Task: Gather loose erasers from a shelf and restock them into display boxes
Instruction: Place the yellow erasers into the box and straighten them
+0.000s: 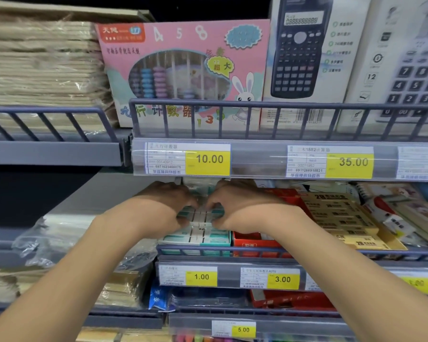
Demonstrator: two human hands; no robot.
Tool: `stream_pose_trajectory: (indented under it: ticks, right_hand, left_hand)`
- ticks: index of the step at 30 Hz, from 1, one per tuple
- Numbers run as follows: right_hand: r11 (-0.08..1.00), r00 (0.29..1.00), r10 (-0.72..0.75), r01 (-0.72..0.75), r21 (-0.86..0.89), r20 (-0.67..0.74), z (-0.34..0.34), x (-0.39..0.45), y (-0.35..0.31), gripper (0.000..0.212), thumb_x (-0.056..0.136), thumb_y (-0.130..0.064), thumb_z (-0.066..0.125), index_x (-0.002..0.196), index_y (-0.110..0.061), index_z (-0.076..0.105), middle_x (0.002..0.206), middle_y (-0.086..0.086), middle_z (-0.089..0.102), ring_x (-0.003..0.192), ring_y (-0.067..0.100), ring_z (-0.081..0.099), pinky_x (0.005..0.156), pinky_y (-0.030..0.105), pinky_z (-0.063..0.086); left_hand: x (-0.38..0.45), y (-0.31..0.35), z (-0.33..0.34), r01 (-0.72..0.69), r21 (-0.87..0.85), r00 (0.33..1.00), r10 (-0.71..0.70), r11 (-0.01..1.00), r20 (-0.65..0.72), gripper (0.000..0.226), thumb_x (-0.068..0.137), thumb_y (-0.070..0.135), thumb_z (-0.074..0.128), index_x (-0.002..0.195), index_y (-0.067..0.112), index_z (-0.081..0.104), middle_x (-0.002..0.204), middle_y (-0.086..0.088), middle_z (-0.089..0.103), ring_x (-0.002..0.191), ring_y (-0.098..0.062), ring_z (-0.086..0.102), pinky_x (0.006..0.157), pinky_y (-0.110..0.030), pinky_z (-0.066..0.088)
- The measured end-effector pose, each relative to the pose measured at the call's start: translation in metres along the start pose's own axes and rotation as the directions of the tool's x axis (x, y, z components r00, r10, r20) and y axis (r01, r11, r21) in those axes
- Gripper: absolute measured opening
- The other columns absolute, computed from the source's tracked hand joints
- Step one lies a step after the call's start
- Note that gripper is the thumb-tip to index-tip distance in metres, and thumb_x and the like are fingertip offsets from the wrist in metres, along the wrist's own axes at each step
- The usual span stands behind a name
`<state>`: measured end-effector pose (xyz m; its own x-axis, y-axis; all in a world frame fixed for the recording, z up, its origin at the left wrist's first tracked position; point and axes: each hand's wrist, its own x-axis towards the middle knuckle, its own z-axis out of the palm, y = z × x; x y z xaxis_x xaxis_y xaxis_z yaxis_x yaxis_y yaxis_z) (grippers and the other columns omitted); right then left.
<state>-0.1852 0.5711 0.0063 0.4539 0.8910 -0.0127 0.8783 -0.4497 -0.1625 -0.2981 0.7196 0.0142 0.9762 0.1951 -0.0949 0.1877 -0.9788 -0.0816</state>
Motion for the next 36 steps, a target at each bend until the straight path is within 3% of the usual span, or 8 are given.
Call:
stream_pose_trajectory:
  ticks: [3, 8, 12, 17, 24, 27, 33, 36]
  right_hand:
    - [1.0, 1.0, 0.005, -0.005, -0.022, 0.006, -0.001, 0.003, -0.004, 0.039, 0.088, -0.027, 0.069, 0.126, -0.032, 0.065, 0.128, -0.003, 0.057, 0.117, 0.022, 0.055, 0.095, 0.031, 0.047]
    - [0.999, 0.991, 0.009, -0.004, -0.038, 0.135, -0.008, -0.005, -0.002, 0.066, 0.078, -0.06, 0.073, 0.135, -0.033, 0.055, 0.133, -0.005, 0.053, 0.115, 0.021, 0.055, 0.091, 0.035, 0.051]
    - [0.992, 0.989, -0.007, 0.026, -0.125, 0.15, -0.009, -0.003, -0.004, 0.073, 0.076, -0.064, 0.071, 0.139, -0.033, 0.052, 0.137, -0.001, 0.049, 0.121, 0.024, 0.052, 0.096, 0.039, 0.05]
    - [0.988, 0.987, 0.004, 0.022, -0.156, 0.161, -0.008, 0.0, -0.004, 0.072, 0.076, -0.065, 0.07, 0.138, -0.035, 0.05, 0.135, -0.001, 0.046, 0.123, 0.025, 0.048, 0.098, 0.041, 0.047]
    - [0.999, 0.991, 0.041, -0.04, -0.014, 0.129, -0.007, 0.001, 0.001, 0.059, 0.081, -0.056, 0.075, 0.132, -0.032, 0.057, 0.133, -0.004, 0.052, 0.115, 0.021, 0.054, 0.094, 0.034, 0.048]
    - [0.999, 0.998, 0.048, -0.047, -0.025, 0.043, -0.004, 0.003, 0.001, 0.041, 0.085, -0.044, 0.072, 0.124, -0.034, 0.064, 0.129, -0.005, 0.057, 0.118, 0.023, 0.055, 0.099, 0.035, 0.048]
    - [0.993, 0.999, 0.044, -0.04, -0.112, 0.027, 0.0, 0.007, -0.002, 0.041, 0.09, -0.043, 0.064, 0.129, -0.033, 0.063, 0.131, -0.002, 0.055, 0.123, 0.027, 0.051, 0.105, 0.042, 0.042]
    - [1.0, 1.0, 0.004, -0.003, -0.021, 0.019, -0.005, -0.001, 0.001, 0.04, 0.09, -0.048, 0.063, 0.128, -0.035, 0.064, 0.129, -0.008, 0.058, 0.117, 0.017, 0.054, 0.096, 0.03, 0.045]
  left_hand:
    - [0.001, -0.003, 0.002, -0.014, -0.004, 1.0, 0.014, 1.0, -0.015, 0.048, 0.1, 0.039, 0.06, 0.147, 0.043, 0.05, 0.158, 0.01, 0.046, 0.14, -0.021, 0.047, 0.116, -0.034, 0.037]
    - [0.0, -0.015, 0.001, -0.032, -0.11, 0.999, 0.036, 0.993, 0.031, 0.061, 0.092, 0.056, 0.067, 0.149, 0.043, 0.048, 0.157, 0.013, 0.045, 0.138, -0.014, 0.048, 0.113, -0.031, 0.04]
    - [0.001, -0.018, 0.003, -0.026, -0.082, 0.998, 0.031, 0.996, 0.06, 0.065, 0.093, 0.058, 0.065, 0.152, 0.041, 0.044, 0.16, 0.012, 0.042, 0.141, -0.015, 0.044, 0.116, -0.034, 0.038]
    - [0.004, -0.013, 0.003, -0.046, -0.045, 0.999, 0.046, 0.998, -0.016, 0.046, 0.098, 0.04, 0.061, 0.143, 0.039, 0.055, 0.153, 0.011, 0.05, 0.134, -0.018, 0.05, 0.109, -0.029, 0.037]
    - [0.001, -0.018, 0.004, -0.042, -0.141, 0.999, 0.039, 0.989, -0.023, 0.046, 0.097, 0.039, 0.062, 0.143, 0.038, 0.056, 0.155, 0.012, 0.048, 0.134, -0.016, 0.049, 0.111, -0.028, 0.039]
    - [0.001, -0.018, 0.005, -0.049, -0.144, 0.999, 0.045, 0.988, -0.029, 0.048, 0.097, 0.039, 0.06, 0.145, 0.036, 0.055, 0.158, 0.011, 0.046, 0.14, -0.015, 0.046, 0.115, -0.03, 0.038]
    - [0.005, -0.015, 0.007, -0.063, -0.04, 0.998, 0.062, 0.997, -0.016, 0.044, 0.099, 0.038, 0.056, 0.142, 0.035, 0.056, 0.153, 0.007, 0.054, 0.137, -0.022, 0.05, 0.115, -0.036, 0.04]
    - [0.004, -0.013, 0.004, -0.072, -0.049, 0.997, 0.071, 0.996, -0.014, 0.046, 0.1, 0.038, 0.056, 0.146, 0.037, 0.053, 0.154, 0.006, 0.052, 0.138, -0.022, 0.049, 0.116, -0.036, 0.039]
